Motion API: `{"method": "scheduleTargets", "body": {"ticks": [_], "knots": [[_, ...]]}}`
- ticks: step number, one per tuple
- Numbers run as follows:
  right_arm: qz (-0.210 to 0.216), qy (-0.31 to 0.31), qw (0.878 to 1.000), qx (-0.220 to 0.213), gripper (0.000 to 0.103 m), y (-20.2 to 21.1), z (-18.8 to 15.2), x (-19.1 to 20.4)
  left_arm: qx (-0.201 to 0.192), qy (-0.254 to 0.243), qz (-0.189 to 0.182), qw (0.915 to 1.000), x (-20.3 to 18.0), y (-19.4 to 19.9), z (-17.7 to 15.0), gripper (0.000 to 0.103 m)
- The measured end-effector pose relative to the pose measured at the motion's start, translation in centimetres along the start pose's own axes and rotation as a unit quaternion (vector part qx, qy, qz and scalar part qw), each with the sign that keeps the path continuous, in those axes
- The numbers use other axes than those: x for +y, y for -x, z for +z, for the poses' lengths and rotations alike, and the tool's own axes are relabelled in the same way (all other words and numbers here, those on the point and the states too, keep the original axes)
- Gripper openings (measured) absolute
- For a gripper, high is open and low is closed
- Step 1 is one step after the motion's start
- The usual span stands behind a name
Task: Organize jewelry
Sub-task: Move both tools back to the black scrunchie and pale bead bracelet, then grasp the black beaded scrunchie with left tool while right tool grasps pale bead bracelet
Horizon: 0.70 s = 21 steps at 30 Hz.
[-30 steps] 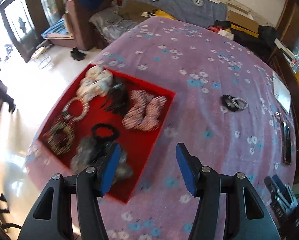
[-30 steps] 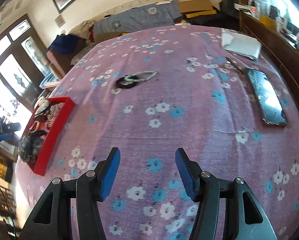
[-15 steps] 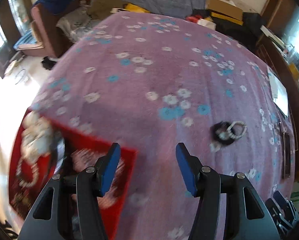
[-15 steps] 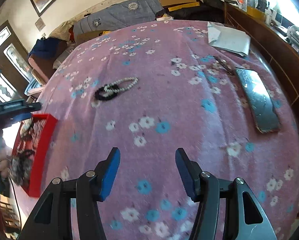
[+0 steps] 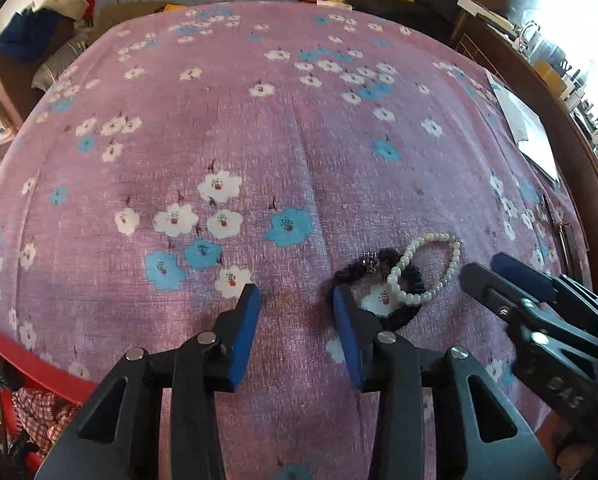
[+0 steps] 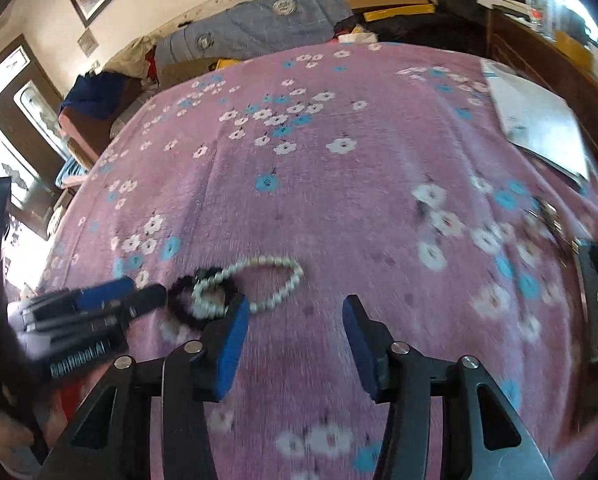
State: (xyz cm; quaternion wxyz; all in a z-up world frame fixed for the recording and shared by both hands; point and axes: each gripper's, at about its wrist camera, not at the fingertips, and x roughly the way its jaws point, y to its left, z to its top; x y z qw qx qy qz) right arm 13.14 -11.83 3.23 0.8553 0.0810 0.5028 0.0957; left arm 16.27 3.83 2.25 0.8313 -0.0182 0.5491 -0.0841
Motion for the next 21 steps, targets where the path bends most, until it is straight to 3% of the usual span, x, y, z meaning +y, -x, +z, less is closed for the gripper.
{"method": "scheduleTargets", "body": {"ticks": [5, 6, 7, 9, 10, 12, 16, 21], "knots": [[-0.01, 0.01, 1.0, 0.002, 0.044, -1.3, 0.1, 0.3, -0.007, 0.006, -0.004, 0.9999, -0.2, -0.4, 0.4, 0.032], [-0.014, 0.014, 1.0, 0.001, 0.043, -1.3, 0.1, 0.5, -0.008, 0.007, -0.004, 0.9999, -0.4, -0.4, 0.3, 0.022], [-0.019, 0.018, 1.0, 0.0, 0.037, -1.4, 0.2, 0.7, -0.01, 0.006, -0.001, 0.9999, -0.6, -0.4, 0.2, 0.011], [-0.043, 0.032, 0.999, -0.003, 0.021, -1.6, 0.2, 1.2, -0.014, -0.004, 0.019, 0.9997, -1.1, -0.5, 0.2, 0.001], [-0.047, 0.038, 0.998, -0.002, 0.011, -1.7, 0.2, 1.3, -0.013, -0.004, 0.019, 0.9997, -1.1, -0.4, 0.0, 0.0], [-0.049, 0.043, 0.998, 0.002, 0.006, -1.7, 0.1, 1.4, -0.01, 0.007, 0.013, 0.9998, -0.7, 0.0, -0.3, 0.0], [-0.023, 0.018, 0.999, 0.014, 0.006, -0.3, -1.0, 0.5, -0.016, 0.027, -0.008, 0.9995, 0.1, 2.5, -1.2, 0.0], [-0.013, 0.014, 1.0, -0.005, 0.006, 3.6, -3.1, 0.1, -0.037, 0.026, -0.021, 0.9988, -0.1, 6.4, -3.2, 0.0]]}}
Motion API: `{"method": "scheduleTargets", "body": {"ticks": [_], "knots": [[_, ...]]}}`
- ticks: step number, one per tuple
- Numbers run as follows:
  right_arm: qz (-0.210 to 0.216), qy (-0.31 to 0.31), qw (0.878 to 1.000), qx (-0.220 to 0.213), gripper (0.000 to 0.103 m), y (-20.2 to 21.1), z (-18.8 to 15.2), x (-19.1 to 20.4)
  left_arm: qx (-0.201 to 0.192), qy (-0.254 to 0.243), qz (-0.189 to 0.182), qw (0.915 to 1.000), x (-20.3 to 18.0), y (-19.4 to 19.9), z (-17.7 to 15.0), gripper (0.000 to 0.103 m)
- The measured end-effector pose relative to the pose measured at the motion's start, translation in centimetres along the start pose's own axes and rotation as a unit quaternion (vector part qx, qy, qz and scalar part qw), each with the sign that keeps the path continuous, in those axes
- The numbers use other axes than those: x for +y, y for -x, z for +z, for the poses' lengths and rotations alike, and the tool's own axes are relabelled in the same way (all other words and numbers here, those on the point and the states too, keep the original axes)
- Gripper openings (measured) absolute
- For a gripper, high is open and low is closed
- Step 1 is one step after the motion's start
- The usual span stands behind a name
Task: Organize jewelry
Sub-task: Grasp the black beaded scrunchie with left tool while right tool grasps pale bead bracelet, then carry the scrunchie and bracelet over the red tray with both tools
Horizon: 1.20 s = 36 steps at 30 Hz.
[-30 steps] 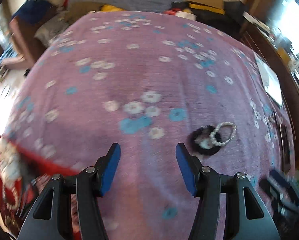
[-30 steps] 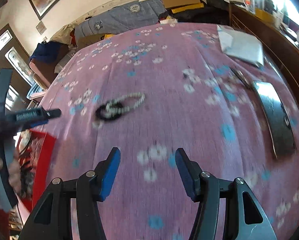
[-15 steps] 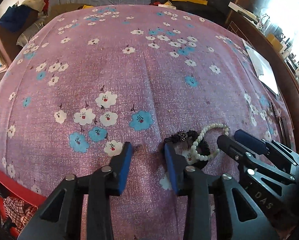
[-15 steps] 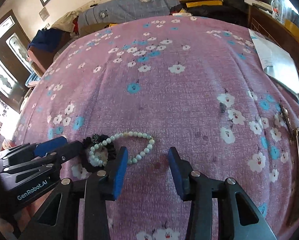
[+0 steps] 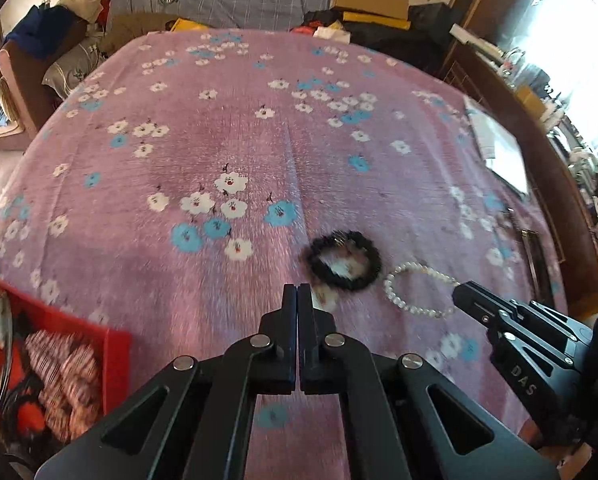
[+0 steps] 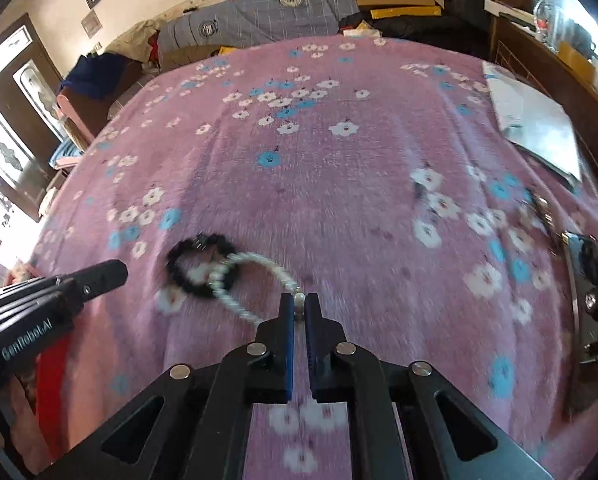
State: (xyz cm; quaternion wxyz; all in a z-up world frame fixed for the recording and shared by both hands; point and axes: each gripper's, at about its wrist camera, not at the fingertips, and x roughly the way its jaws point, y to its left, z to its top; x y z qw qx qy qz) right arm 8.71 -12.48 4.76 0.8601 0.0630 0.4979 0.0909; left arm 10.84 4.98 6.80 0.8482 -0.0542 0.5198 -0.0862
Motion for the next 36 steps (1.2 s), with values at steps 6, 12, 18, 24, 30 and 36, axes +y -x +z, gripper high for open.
{"method": "scheduleTargets", "body": {"ticks": [6, 12, 18, 24, 30, 36], "knots": [[0.026, -0.019, 0.999, -0.02, 0.006, 5.3, -3.5, -0.6, 0.0, -0.011, 0.001, 0.9999, -0.6, 0.9, -0.1, 0.001], [0.042, -0.047, 0.998, -0.001, 0.006, 6.7, -7.2, -1.1, 0.007, -0.063, 0.007, 0.9979, -2.1, -2.9, 2.4, 0.027], [0.046, -0.088, 0.995, 0.002, 0.006, 6.9, -8.9, -2.7, 0.034, -0.133, 0.007, 0.9905, -3.3, -6.5, 2.6, 0.027], [0.048, -0.104, 0.993, -0.003, 0.006, 6.6, -8.5, -3.3, 0.034, -0.165, 0.008, 0.9857, -3.8, -7.5, 2.5, 0.027], [0.049, -0.103, 0.994, 0.001, 0.006, 6.2, -8.3, -2.9, 0.039, -0.171, 0.029, 0.984, -4.6, -7.9, 2.9, 0.005], [0.047, -0.097, 0.994, -0.008, 0.006, 6.8, -8.1, -3.1, 0.037, -0.133, 0.007, 0.9904, -4.1, -5.8, 2.3, 0.004]]}}
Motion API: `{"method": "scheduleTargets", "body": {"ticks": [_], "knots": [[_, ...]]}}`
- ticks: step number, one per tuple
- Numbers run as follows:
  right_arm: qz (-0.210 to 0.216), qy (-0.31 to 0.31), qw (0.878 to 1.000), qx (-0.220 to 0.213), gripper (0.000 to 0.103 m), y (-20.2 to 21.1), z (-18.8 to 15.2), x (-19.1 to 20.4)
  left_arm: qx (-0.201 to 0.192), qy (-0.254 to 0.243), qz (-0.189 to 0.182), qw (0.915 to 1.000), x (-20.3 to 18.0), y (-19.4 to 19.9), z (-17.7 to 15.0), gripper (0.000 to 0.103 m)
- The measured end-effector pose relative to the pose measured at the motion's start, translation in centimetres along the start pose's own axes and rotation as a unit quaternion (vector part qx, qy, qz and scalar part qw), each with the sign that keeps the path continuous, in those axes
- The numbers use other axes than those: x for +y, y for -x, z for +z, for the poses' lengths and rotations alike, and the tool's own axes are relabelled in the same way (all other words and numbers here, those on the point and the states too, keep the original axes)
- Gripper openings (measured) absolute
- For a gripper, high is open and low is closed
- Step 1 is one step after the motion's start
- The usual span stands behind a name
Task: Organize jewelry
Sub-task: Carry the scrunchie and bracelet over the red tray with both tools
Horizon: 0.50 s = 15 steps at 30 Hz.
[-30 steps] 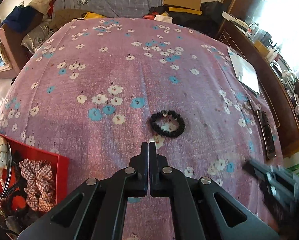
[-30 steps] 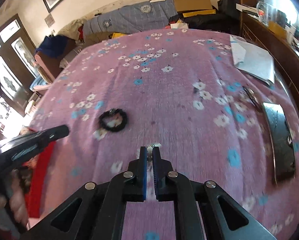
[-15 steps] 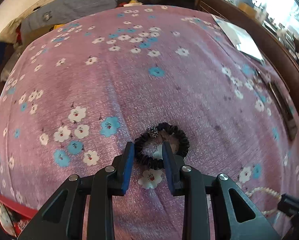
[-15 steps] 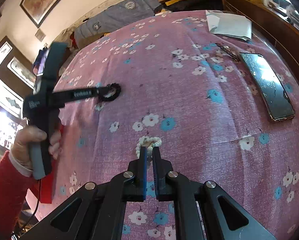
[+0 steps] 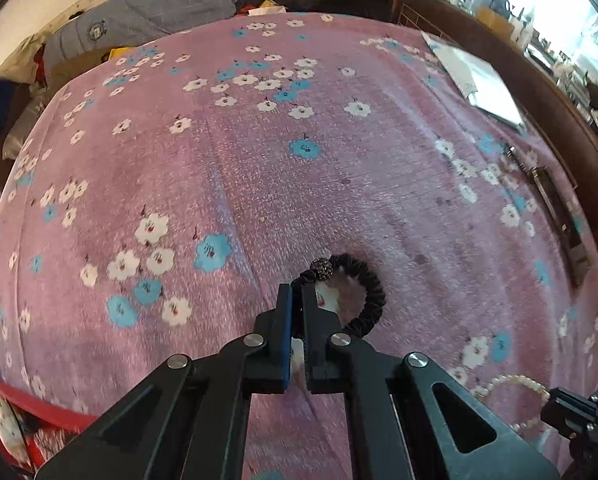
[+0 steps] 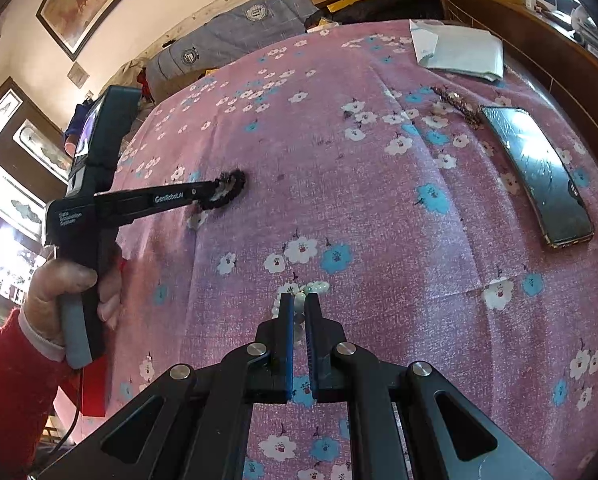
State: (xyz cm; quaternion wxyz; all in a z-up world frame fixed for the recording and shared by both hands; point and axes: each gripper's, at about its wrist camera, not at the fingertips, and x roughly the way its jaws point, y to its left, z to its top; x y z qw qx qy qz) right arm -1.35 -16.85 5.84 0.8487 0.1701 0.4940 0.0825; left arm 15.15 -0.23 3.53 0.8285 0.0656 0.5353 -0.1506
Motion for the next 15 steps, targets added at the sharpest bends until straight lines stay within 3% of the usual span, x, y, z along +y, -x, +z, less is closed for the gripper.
{"method": "scheduleTargets", "body": {"ticks": [8, 15], "knots": [[0.016, 0.013, 1.0, -0.014, 0.006, 2.0, -0.1, 0.3, -0.051, 0.025, 0.002, 0.9984, -0.9, 7.4, -2.2, 0.004], [0.037, 0.045, 0.998, -0.028, 0.006, 4.3, -0.4, 2.0, -0.102, 0.083, -0.006, 0.9913, 0.0, 16.2, -6.4, 0.004]]}}
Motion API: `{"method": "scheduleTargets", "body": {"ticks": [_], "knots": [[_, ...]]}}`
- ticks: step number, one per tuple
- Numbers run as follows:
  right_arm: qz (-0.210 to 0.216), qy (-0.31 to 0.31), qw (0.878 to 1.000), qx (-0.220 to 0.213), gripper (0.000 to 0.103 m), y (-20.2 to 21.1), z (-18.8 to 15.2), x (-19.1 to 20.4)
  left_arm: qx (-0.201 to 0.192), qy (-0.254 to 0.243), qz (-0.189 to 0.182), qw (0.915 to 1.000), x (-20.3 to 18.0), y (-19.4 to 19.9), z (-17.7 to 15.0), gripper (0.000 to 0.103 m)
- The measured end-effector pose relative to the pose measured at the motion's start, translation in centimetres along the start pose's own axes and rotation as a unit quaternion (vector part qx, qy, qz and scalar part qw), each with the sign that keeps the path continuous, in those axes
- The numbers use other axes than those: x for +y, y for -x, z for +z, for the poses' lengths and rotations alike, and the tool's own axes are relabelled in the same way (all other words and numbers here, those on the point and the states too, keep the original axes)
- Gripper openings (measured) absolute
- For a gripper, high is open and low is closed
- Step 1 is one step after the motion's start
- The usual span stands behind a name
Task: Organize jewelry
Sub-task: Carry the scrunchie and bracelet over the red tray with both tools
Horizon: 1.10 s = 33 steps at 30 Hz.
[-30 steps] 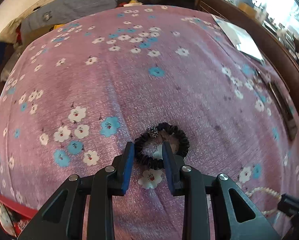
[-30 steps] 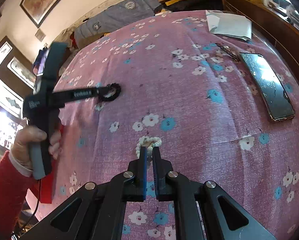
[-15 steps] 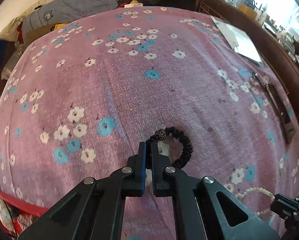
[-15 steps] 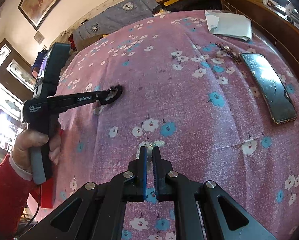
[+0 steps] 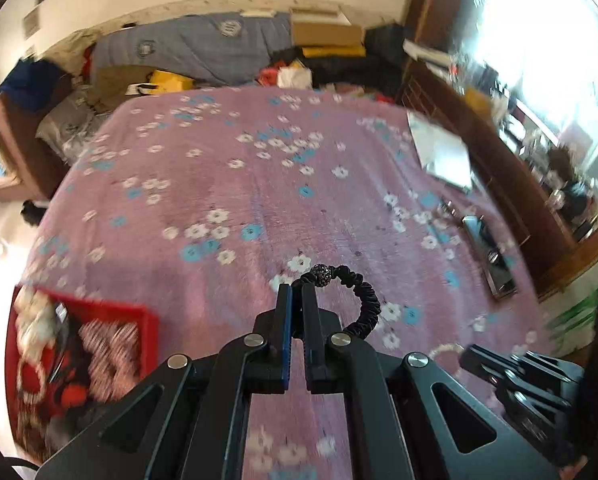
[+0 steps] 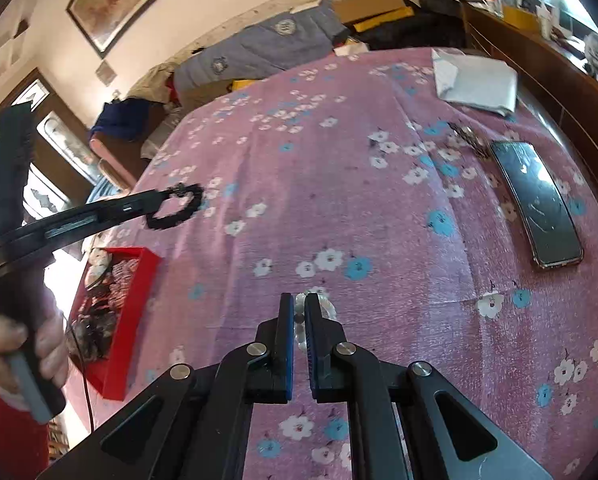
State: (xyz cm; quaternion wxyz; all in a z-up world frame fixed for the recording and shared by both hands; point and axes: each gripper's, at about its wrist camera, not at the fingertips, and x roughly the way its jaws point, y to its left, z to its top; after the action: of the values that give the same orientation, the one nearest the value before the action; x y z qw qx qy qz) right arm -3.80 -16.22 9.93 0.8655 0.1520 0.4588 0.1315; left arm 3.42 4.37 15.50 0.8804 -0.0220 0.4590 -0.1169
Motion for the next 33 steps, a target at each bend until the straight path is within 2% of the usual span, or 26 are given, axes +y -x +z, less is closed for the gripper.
{"method": "scheduleTargets", "body": {"ticks": [5, 7, 12, 16, 19, 22, 29, 33], "knots": [[0.017, 0.036, 0.999, -0.017, 0.006, 2.0, 0.1, 1.9, -0.03, 0.068, 0.023, 0.997, 3.9, 6.7, -2.9, 0.004], [0.026, 0.049, 0.998, -0.02, 0.006, 2.5, 0.1, 2.6, -0.042, 0.094, 0.046, 0.9936, 5.6, 9.3, -4.4, 0.004], [0.053, 0.082, 0.995, -0.025, 0.006, 3.5, 0.0, 4.6, -0.064, 0.134, 0.134, 0.9798, 9.4, 15.5, -8.3, 0.004], [0.072, 0.108, 0.991, -0.023, 0.006, 3.8, -0.2, 6.5, -0.07, 0.162, 0.181, 0.9675, 12.0, 18.7, -11.0, 0.004], [0.083, 0.123, 0.989, -0.021, 0.006, 4.0, -0.3, 8.1, -0.069, 0.192, 0.194, 0.9596, 14.2, 20.0, -12.7, 0.004], [0.095, 0.138, 0.986, -0.018, 0.006, 4.2, -0.3, 9.9, -0.064, 0.207, 0.196, 0.9563, 15.8, 20.2, -13.7, 0.004], [0.111, 0.159, 0.981, -0.004, 0.006, 3.2, -0.2, 14.0, -0.049, 0.192, 0.207, 0.9581, 17.8, 18.9, -14.2, 0.004], [0.12, 0.156, 0.98, 0.019, 0.007, 1.6, -0.4, 16.5, -0.037, 0.171, 0.209, 0.9622, 19.0, 17.5, -14.1, 0.004]]}}
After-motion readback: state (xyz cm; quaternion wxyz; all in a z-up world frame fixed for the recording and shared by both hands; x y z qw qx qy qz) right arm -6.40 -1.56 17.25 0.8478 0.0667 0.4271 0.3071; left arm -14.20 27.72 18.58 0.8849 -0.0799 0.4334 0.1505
